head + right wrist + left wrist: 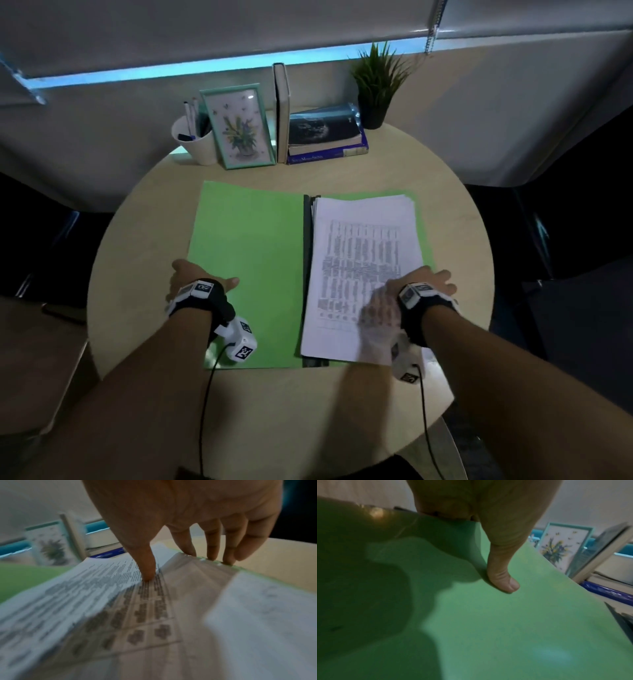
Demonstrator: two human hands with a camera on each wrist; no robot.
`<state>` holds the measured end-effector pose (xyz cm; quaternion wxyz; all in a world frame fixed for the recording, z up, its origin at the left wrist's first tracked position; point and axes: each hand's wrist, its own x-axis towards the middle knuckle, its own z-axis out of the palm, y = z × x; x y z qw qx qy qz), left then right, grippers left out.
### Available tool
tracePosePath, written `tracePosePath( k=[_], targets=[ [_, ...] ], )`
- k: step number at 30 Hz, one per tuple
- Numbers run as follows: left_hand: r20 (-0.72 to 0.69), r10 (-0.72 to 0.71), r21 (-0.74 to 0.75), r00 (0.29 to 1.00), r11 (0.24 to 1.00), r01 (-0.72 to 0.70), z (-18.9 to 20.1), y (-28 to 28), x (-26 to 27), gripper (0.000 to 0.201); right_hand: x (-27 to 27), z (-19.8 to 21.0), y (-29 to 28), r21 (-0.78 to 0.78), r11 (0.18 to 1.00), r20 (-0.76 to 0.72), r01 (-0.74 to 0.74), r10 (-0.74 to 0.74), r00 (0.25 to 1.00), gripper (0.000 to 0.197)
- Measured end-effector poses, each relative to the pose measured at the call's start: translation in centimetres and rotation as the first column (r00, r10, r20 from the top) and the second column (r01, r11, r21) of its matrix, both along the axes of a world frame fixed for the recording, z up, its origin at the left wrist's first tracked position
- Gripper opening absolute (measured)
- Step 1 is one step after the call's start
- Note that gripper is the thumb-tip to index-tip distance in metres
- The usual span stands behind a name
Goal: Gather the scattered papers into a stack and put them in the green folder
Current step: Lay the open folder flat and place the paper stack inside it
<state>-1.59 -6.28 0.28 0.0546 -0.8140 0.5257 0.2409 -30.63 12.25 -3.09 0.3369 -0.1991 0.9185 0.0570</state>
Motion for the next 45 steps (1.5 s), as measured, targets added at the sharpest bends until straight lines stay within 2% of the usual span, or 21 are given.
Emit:
tracePosePath(
  k=[4, 8, 15, 20, 22, 23, 24, 25, 27, 29, 31, 34, 35, 36, 41, 45],
  targets=[
    [-0.018, -0.009, -0.141, 1.000, 0.990, 0.007, 2.8, -2.1, 4.6, 0.126, 5.4, 0.0, -2.3, -0.118, 0.993, -0.102, 0.018, -0.030, 0.994, 0.077],
    [0.014, -0.008, -0.242, 1.000, 0.970, 0.011, 3.9, -4.3, 7.8, 0.117, 9.2, -0.7, -3.5, -0.189, 0.978, -0.163, -0.084, 0.053, 0.985, 0.075],
    [-0.002, -0.137, -0.303, 0.991, 0.944, 0.130, 5.0, -4.3, 7.8, 0.103, 9.4, -0.9, -4.9, -0.344, 0.926, -0.220, -0.154, 0.080, 0.972, 0.065],
    [-0.020, -0.178, -0.314, 0.984, 0.935, 0.163, 5.9, -4.3, 7.5, 0.094, 9.6, -0.9, -5.2, -0.441, 0.896, -0.179, -0.048, -0.035, 0.983, 0.062],
    [-0.022, -0.201, -0.309, 0.979, 0.933, 0.184, 6.4, -4.4, 7.3, 0.082, 10.0, -1.0, -4.6, -0.479, 0.872, -0.212, -0.102, -0.002, 0.977, 0.064],
    [-0.013, -0.221, -0.301, 0.975, 0.931, 0.207, 6.8, -4.4, 7.2, 0.074, 10.2, -1.3, -4.1, -0.467, 0.863, -0.237, -0.193, 0.088, 0.968, 0.071],
    [0.001, -0.242, -0.291, 0.970, 0.928, 0.232, 7.2, -4.5, 7.2, 0.066, 10.6, -1.4, -3.6, -0.425, 0.843, -0.261, -0.329, 0.234, 0.937, 0.079],
    [0.014, -0.261, -0.278, 0.965, 0.926, 0.255, 7.7, -4.5, 7.1, 0.061, 11.1, -1.6, -2.9, -0.365, 0.797, -0.274, -0.480, 0.401, 0.874, 0.088],
    [0.029, -0.297, -0.261, 0.954, 0.919, 0.294, 8.6, -4.6, 6.7, 0.055, 12.1, -1.9, -2.1, -0.259, 0.668, -0.257, -0.697, 0.648, 0.717, 0.102],
    [0.041, -0.324, -0.250, 0.945, 0.913, 0.323, 9.5, -4.5, 5.9, 0.054, 13.1, -1.7, -2.5, -0.222, 0.581, -0.242, -0.783, 0.745, 0.621, 0.106],
    [0.044, -0.360, -0.247, 0.932, 0.900, 0.359, 10.2, -4.3, 4.9, 0.054, 14.5, -0.8, -4.0, -0.237, 0.463, -0.273, -0.854, 0.812, 0.516, 0.101],
    [0.048, -0.409, -0.262, 0.911, 0.875, 0.407, 10.8, -4.0, 3.4, 0.052, 18.0, 0.5, -7.0, -0.218, 0.153, -0.360, -0.964, 0.905, 0.225, 0.085],
    [0.049, -0.423, -0.261, 0.905, 0.869, 0.421, 10.8, -4.0, 3.1, 0.052, 19.2, 0.7, -7.9, -0.184, 0.068, -0.372, -0.981, 0.918, 0.134, 0.082],
    [0.052, -0.437, -0.260, 0.898, 0.862, 0.434, 10.9, -3.9, 2.8, 0.054, 20.1, 1.0, -8.7, -0.151, 0.017, -0.380, -0.988, 0.922, 0.074, 0.081],
    [0.063, -0.464, -0.273, 0.884, 0.844, 0.462, 11.0, -4.2, 2.4, 0.052, 21.1, 2.1, -9.4, -0.094, -0.129, -0.411, -0.987, 0.908, -0.080, 0.067],
    [0.057, -0.464, -0.275, 0.884, 0.844, 0.461, 11.0, -4.4, 2.8, 0.050, 20.8, 1.4, -8.9, -0.091, -0.128, -0.350, -0.988, 0.933, -0.089, 0.074]
  ],
)
